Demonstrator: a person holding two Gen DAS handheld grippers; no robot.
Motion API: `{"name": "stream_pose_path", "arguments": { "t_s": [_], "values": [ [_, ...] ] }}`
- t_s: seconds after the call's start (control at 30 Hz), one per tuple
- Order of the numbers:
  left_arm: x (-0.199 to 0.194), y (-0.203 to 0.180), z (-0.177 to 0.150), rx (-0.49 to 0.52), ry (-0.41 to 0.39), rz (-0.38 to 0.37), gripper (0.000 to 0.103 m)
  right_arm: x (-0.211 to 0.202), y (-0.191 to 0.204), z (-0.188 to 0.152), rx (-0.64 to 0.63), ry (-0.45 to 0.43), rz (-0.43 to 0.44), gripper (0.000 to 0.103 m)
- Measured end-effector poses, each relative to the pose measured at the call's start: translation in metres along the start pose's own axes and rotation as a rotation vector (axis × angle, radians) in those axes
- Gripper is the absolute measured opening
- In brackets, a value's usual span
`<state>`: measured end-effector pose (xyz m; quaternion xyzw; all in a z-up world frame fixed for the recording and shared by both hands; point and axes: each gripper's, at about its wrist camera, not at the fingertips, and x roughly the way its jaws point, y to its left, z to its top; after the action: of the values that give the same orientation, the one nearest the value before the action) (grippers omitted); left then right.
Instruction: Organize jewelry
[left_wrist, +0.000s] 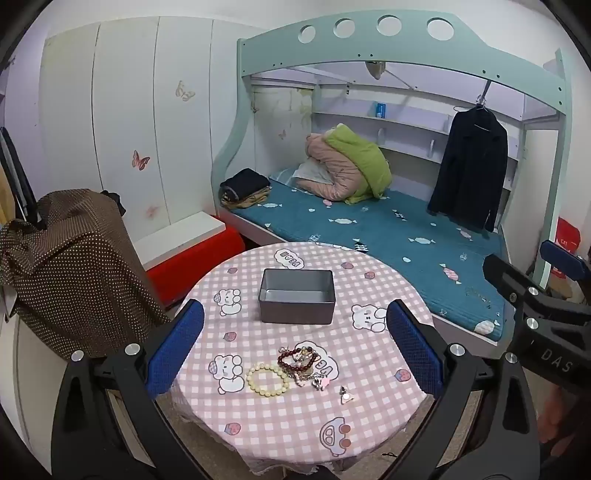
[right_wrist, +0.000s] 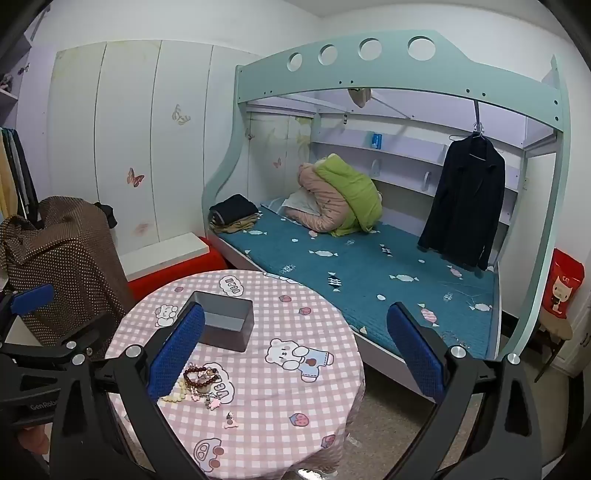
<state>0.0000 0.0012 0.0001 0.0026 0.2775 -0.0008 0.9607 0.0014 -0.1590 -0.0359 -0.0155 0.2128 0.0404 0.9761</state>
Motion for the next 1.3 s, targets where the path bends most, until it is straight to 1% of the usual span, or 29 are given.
{"name": "stream_pose_path", "arguments": {
  "t_s": [0.13,0.27,0.3,0.4,0.43,0.63,0.97,1.3],
  "values": [
    [-0.001,-0.001,0.0,0.012,0.003,-0.009,0.098,0.001,0.001,0.001,-0.003,0.008,0.003,0.095],
    [-0.002,-0.004,0.0,0.014,0.007,0.01,0.098,0.004,0.002,0.0,-0.009,0.01,0.007,0.095],
    [0.004,0.002,0.002,-0.001,0.012,0.004,0.098,0.004,0.002,-0.001,-0.01,0.012,0.008,0.095],
    [0.005,0.002,0.002,-0.001,0.011,0.002,0.098,0.005,0.0,-0.003,-0.011,0.014,0.011,0.095],
    [0.011,0.003,0.0,-0.001,0.014,0.002,0.098,0.009,0.002,-0.003,-0.015,0.019,0.01,0.095],
    [0.012,0.005,0.003,-0.011,0.02,0.006,0.098,0.011,0.006,0.0,-0.019,0.033,0.004,0.095],
    [0.016,0.005,0.003,-0.016,0.024,-0.008,0.098,0.013,0.006,0.001,-0.008,0.031,-0.001,0.095],
    [0.015,0.003,0.007,-0.014,0.022,0.004,0.098,0.013,0.004,-0.001,-0.008,0.028,0.0,0.095]
  ]
}}
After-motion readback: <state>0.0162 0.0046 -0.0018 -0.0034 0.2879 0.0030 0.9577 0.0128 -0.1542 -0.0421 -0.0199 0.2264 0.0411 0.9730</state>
